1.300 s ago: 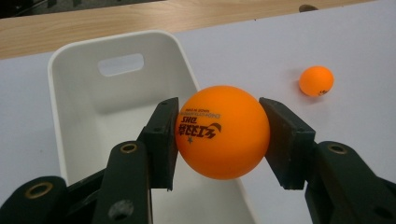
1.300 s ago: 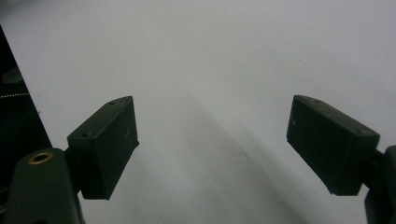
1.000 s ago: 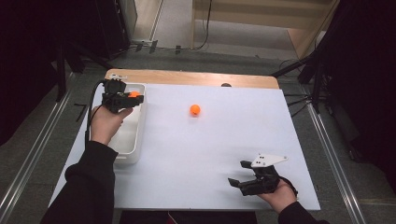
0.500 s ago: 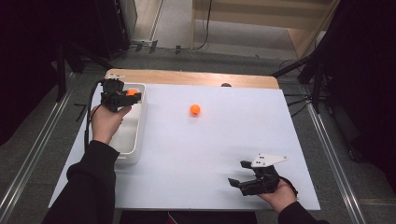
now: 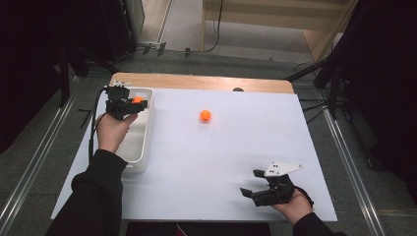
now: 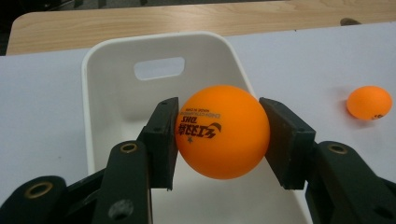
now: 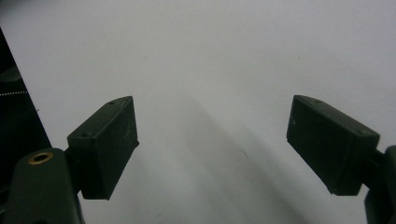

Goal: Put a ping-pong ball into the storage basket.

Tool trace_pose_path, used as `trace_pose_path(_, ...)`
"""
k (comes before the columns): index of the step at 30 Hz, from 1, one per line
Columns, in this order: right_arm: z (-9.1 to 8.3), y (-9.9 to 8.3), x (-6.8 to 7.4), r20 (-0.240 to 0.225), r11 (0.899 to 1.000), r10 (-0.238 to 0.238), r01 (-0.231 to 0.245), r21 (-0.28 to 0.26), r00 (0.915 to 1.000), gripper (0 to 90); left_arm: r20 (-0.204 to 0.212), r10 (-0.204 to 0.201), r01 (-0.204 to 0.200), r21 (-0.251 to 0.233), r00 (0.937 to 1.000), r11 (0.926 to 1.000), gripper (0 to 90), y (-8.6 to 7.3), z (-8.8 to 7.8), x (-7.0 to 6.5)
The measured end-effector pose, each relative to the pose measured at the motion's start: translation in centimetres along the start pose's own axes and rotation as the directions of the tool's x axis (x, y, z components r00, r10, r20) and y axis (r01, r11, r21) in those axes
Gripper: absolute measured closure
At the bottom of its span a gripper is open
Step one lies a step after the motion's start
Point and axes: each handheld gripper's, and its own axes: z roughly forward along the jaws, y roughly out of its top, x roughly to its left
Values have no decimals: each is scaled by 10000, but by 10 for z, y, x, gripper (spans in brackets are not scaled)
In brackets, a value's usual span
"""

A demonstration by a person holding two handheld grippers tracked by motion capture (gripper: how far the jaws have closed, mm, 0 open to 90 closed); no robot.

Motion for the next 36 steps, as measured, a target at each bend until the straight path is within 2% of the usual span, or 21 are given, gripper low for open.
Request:
trace_pose_path(9,0,0,0,29,10000,35,-35,-5,10000,150,-184,-76,80,220,9998,9997,504,-3,5,3)
trace_pose_path(15,0,0,0,14,10000,-4,4,5,10000,150,-327,75,-62,396,9994,9992,503,-4,7,2)
trace_pose_path(22,0,0,0,15,10000,1,-1,7,10000,149,-300,199,-177,719,9994,9973,501,-5,11,0)
trace_pose_path(30,1,1,-1,34,10000,33,-33,10,10000,150,-262,191,-171,737,9995,9971,500,-5,11,0)
trace_pose_path(34,0,2,-1,49,9999,115,-114,-83,9999,150,-147,102,-91,734,9998,9973,430,-4,10,1)
trace_pose_path(36,1,2,-1,43,9999,124,-124,-77,9999,150,48,-10,7,725,10000,9974,387,-4,9,2)
